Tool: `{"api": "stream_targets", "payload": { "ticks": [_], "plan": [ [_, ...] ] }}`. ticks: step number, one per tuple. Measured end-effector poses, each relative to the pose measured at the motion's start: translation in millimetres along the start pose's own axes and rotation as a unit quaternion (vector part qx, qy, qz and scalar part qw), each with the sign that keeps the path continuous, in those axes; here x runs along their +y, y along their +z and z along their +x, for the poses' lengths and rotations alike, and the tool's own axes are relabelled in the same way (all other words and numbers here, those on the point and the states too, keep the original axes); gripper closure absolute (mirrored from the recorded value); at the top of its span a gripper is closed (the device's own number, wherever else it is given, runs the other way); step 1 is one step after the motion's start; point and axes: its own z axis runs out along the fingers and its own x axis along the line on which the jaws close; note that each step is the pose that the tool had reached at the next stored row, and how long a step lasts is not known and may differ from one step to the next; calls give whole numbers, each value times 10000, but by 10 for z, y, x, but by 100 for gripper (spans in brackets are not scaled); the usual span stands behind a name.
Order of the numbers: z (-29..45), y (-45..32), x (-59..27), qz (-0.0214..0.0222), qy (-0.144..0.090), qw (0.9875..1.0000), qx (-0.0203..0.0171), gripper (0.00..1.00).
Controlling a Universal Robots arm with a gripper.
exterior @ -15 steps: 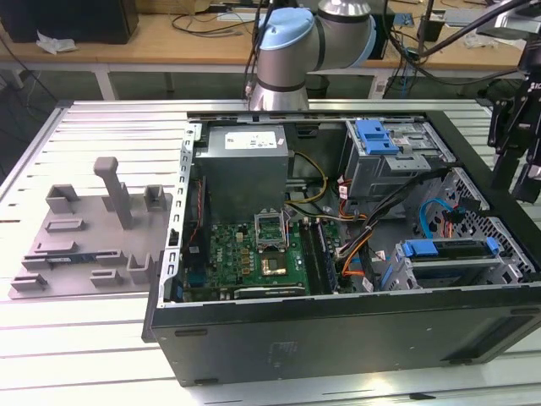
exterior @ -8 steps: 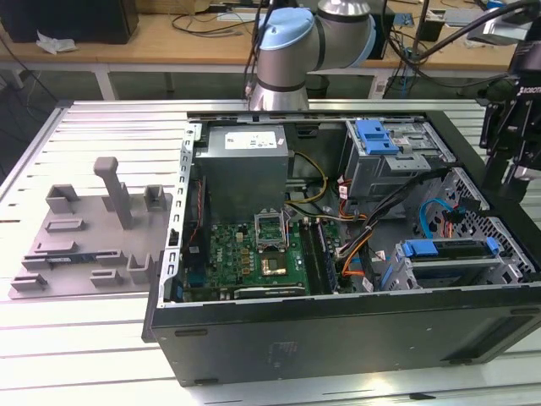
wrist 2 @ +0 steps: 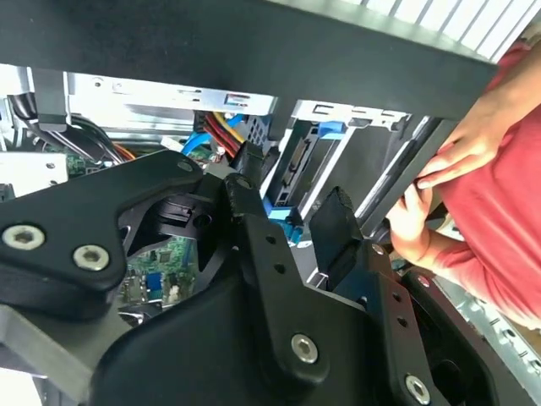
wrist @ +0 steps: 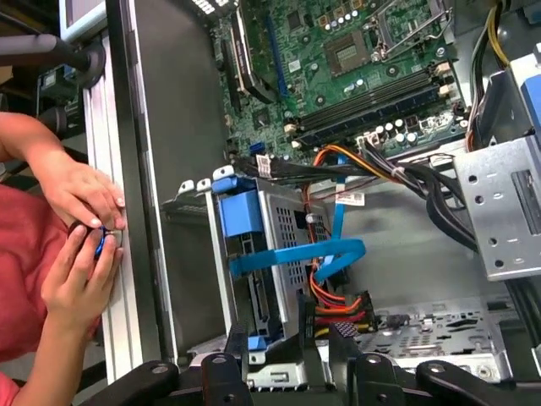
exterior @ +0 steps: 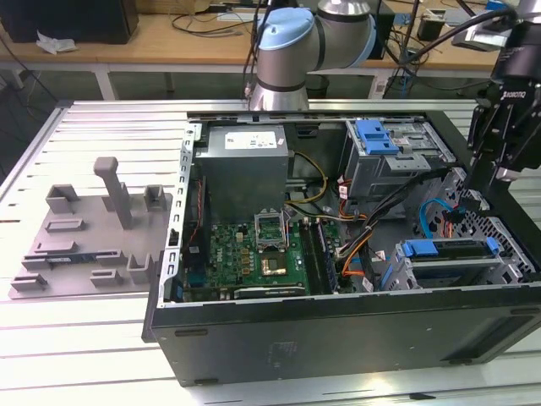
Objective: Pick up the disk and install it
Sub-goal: 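Insert the first disk wire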
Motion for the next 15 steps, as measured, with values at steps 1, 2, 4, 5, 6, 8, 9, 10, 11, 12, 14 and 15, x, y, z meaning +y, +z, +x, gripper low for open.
{"api": "stream_targets", "payload": {
  "ticks": [1,2,4,5,6,8,9,10,11,12,14,15],
  "plan": [
    [-2,7,5,-6,17,10000,6,49],
    [-6,21,20,-14,47,10000,23,49],
    [-11,49,54,-19,93,9999,57,49],
    [-14,58,79,-16,109,9999,71,49],
    [-18,59,86,-14,115,9999,76,49],
    [-41,52,93,-11,126,9999,95,51],
    [-53,47,96,-11,131,9999,104,58],
    [-71,41,101,-10,136,9998,115,58],
    [-80,37,103,-9,139,9998,124,65],
    [-87,35,105,-8,143,9998,135,65],
    [-94,35,96,-6,143,9998,141,65],
    [-101,40,83,-6,144,9998,143,65]
  ]
}}
